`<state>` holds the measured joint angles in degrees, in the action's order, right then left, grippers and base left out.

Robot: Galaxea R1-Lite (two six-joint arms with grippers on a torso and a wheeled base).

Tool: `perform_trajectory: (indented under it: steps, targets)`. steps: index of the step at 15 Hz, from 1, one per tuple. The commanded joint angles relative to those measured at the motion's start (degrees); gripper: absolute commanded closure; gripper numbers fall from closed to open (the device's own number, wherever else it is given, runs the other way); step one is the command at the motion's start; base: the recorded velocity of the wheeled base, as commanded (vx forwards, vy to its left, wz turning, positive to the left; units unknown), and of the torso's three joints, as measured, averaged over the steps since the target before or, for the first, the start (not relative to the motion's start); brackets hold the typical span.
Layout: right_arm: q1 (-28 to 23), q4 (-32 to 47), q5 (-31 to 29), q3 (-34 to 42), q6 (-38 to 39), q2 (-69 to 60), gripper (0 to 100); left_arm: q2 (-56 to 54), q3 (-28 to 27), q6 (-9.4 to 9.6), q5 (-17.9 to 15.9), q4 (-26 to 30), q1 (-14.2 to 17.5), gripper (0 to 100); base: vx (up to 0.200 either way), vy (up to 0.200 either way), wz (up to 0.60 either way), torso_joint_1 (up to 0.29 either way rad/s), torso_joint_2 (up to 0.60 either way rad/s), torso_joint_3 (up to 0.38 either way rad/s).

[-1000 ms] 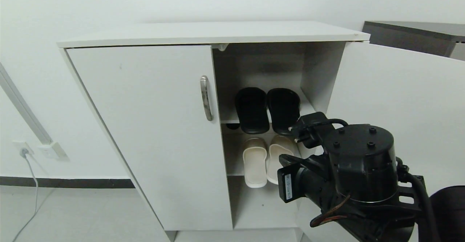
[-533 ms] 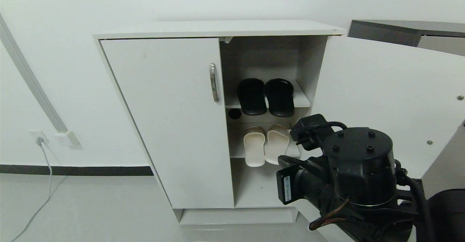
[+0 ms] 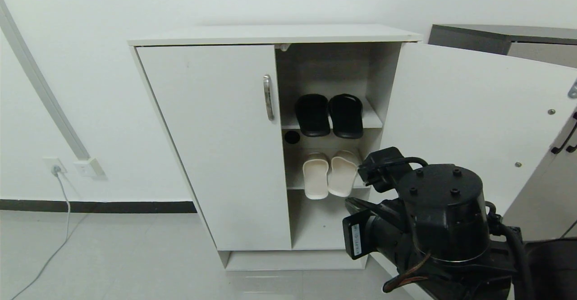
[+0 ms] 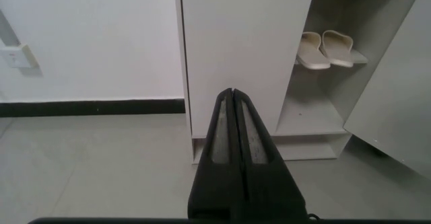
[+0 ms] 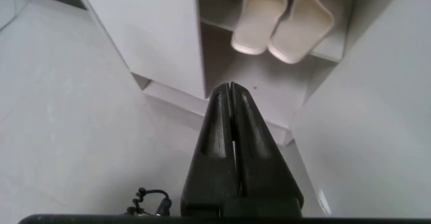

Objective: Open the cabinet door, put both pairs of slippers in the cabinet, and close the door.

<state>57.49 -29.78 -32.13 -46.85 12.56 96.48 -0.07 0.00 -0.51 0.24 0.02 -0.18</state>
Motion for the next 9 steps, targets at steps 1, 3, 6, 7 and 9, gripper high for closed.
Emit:
perform_trajectory:
  steps: [1, 3, 6, 7, 9]
  targets:
    - [-0.01, -0.01, -0.03, 0.18, 0.01, 0.47, 100, 0.07, 0.0, -0.02, 0.02, -0.02, 0.01, 100, 0.0, 0.0, 0.0, 0.0, 0.0, 0.0]
    - [-0.1, -0.54, -0.03, 0.35, 0.01, 0.55, 100, 0.07, 0.0, -0.02, 0.02, -0.02, 0.01, 100, 0.0, 0.0, 0.0, 0.0, 0.0, 0.0]
    - [-0.1, -1.24, -0.03, 0.79, -0.43, 0.55, 100, 0.07, 0.0, -0.02, 0.02, -0.02, 0.01, 100, 0.0, 0.0, 0.0, 0.0, 0.0, 0.0]
    - [-0.1, -1.24, -0.03, 0.88, -0.43, 0.55, 100, 0.07, 0.0, -0.02, 0.02, -0.02, 0.01, 100, 0.0, 0.0, 0.0, 0.0, 0.0, 0.0]
    - [-0.1, -1.24, -0.03, 0.97, -0.78, 0.64, 100, 0.07, 0.0, -0.02, 0.02, -0.02, 0.01, 100, 0.0, 0.0, 0.0, 0.0, 0.0, 0.0]
